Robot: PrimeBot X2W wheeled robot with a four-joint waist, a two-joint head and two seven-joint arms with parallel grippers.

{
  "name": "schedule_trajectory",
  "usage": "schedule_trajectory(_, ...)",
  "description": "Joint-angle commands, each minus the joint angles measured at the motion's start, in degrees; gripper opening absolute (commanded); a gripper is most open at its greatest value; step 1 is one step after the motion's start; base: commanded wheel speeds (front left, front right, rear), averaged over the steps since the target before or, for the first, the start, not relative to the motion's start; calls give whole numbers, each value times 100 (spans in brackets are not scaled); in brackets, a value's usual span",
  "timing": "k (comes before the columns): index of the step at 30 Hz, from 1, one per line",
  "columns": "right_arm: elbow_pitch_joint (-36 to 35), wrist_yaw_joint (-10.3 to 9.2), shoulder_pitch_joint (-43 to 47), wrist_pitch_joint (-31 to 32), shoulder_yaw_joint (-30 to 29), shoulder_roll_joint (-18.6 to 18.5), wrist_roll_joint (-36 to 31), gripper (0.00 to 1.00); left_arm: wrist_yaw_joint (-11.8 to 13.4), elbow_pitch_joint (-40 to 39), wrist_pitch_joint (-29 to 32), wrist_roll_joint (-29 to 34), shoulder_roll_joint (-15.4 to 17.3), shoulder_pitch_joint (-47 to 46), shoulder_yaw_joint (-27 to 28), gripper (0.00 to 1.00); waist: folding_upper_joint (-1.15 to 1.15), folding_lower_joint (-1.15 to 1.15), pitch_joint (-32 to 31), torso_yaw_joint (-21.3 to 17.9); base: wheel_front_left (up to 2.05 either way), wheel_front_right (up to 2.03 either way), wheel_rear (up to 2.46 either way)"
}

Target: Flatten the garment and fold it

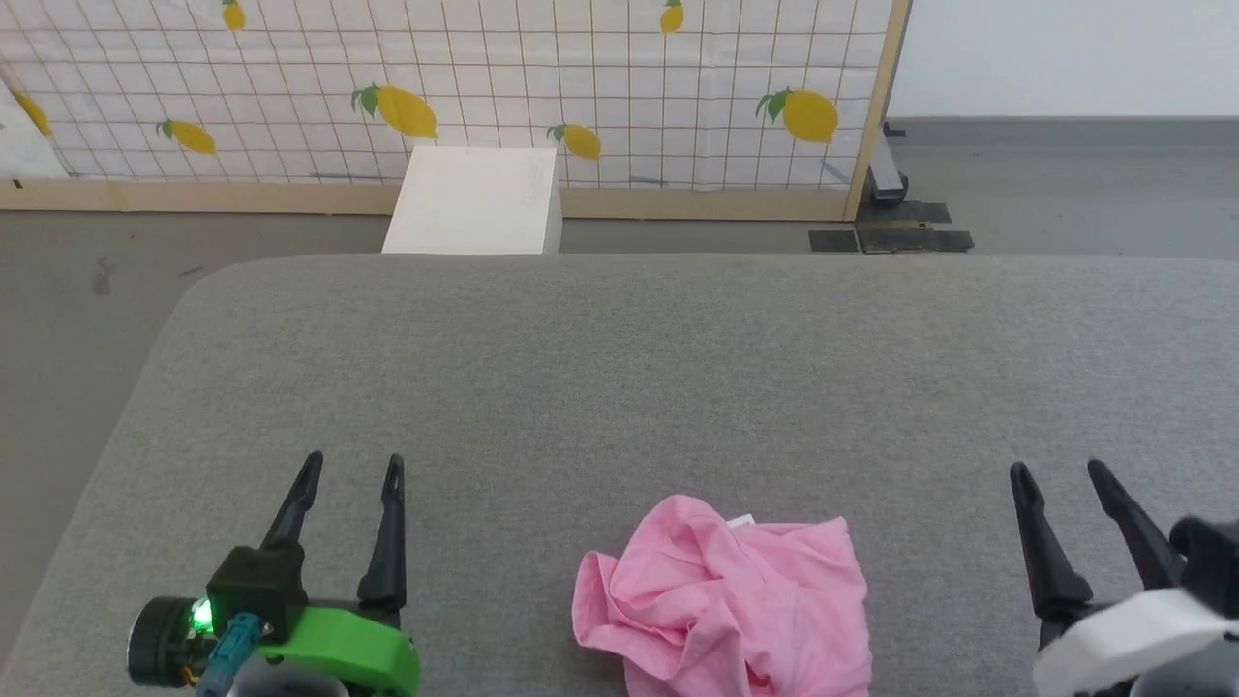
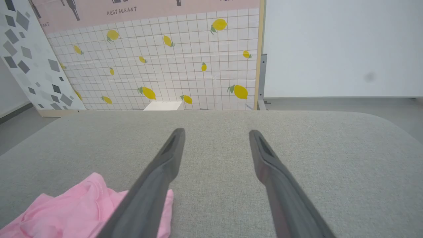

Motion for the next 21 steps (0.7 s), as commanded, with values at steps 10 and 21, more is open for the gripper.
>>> schedule_trajectory(10, -407, -6, 375, 140, 101, 260, -81, 100, -2, 204, 60, -67, 95, 221, -38, 100, 40, 0, -6, -146, 0, 0, 0)
schedule_trajectory(21, -303, -6, 255, 556, 172, 328, 204, 100, -1, 384, 49, -242, 53, 160, 61, 100, 40, 0, 143, -321, 0, 0, 0)
